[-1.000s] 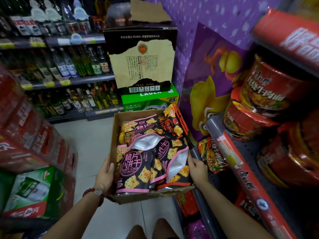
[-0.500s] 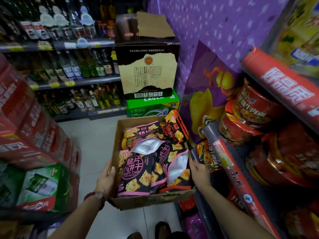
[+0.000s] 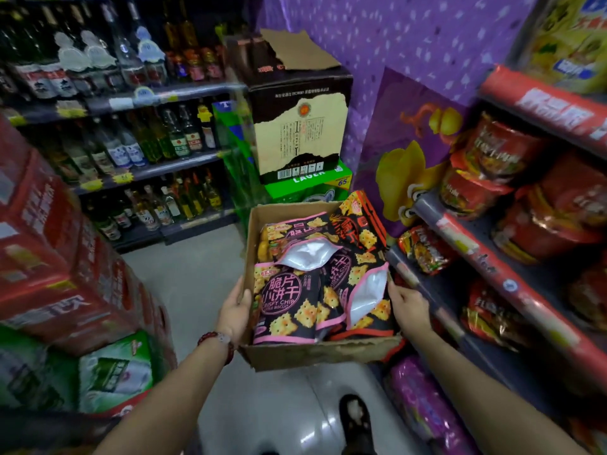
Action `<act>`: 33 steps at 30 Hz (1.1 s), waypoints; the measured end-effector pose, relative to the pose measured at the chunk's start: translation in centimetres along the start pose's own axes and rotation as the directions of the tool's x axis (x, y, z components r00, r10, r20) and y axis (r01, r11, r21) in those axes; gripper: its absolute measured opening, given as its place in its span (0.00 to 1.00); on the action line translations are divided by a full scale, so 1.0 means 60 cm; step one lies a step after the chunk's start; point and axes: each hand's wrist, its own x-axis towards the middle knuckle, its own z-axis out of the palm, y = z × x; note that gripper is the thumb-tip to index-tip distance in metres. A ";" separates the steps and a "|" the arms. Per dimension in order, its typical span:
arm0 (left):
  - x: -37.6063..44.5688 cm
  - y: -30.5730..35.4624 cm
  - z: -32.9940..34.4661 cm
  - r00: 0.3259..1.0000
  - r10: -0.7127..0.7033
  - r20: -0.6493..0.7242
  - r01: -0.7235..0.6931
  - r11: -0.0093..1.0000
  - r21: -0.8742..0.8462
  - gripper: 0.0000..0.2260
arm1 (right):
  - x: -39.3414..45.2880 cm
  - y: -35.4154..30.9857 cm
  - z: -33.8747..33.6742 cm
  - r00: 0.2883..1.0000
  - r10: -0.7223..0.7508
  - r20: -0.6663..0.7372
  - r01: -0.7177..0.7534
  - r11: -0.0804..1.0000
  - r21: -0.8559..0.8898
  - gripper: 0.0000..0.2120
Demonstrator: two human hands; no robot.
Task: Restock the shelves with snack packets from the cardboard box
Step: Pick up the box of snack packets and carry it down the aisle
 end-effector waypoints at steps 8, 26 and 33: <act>-0.055 0.022 -0.053 0.989 0.044 0.140 -0.053 0.997 0.059 0.19 | -0.145 -0.015 0.005 0.984 0.167 -0.063 -0.159 0.981 0.110 0.30; -0.142 -0.024 0.023 0.873 0.053 0.486 -0.145 0.977 0.155 0.19 | -0.445 0.045 -0.079 0.841 0.395 -0.371 -0.350 0.918 0.185 0.25; -0.161 0.003 0.108 0.719 0.017 0.695 -0.275 0.925 0.261 0.20 | -0.557 0.057 -0.064 0.632 0.548 -0.548 -0.488 0.831 0.268 0.22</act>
